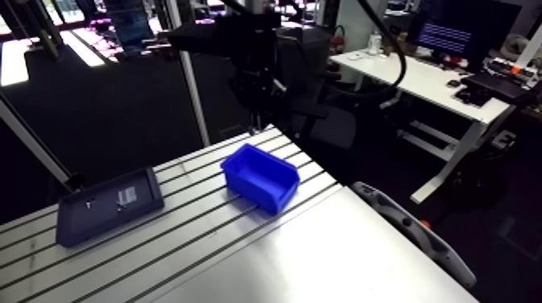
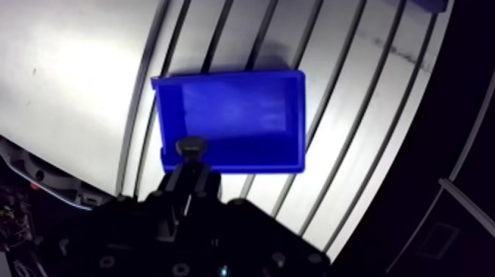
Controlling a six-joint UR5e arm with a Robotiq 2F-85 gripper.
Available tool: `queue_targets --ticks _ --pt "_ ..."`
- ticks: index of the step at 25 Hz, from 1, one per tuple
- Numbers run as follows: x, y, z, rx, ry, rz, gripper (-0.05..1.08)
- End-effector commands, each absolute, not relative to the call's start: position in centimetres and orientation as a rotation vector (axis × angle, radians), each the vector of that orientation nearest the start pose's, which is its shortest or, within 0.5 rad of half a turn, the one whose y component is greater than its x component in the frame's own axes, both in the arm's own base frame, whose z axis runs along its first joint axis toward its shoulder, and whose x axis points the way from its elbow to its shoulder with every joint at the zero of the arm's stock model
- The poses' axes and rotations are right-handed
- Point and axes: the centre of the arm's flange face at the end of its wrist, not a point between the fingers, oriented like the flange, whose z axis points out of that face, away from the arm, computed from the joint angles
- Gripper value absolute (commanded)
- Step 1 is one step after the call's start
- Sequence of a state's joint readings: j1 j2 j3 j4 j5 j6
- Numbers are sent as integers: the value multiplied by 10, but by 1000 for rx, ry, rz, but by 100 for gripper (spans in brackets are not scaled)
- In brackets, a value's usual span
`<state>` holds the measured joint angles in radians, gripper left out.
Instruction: Pick up the M10 bolt from the tray and put it into the blue bin.
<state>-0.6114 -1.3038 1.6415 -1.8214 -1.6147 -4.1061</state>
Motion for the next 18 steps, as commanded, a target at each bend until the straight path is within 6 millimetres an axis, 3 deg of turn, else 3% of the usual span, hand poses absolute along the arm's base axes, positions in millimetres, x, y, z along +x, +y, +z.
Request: queue_targets --ticks 1,18 --pt "-538 217 317 -2551 1747 -137 103" --pt "-537 216 303 -2547 1753 -130 102"
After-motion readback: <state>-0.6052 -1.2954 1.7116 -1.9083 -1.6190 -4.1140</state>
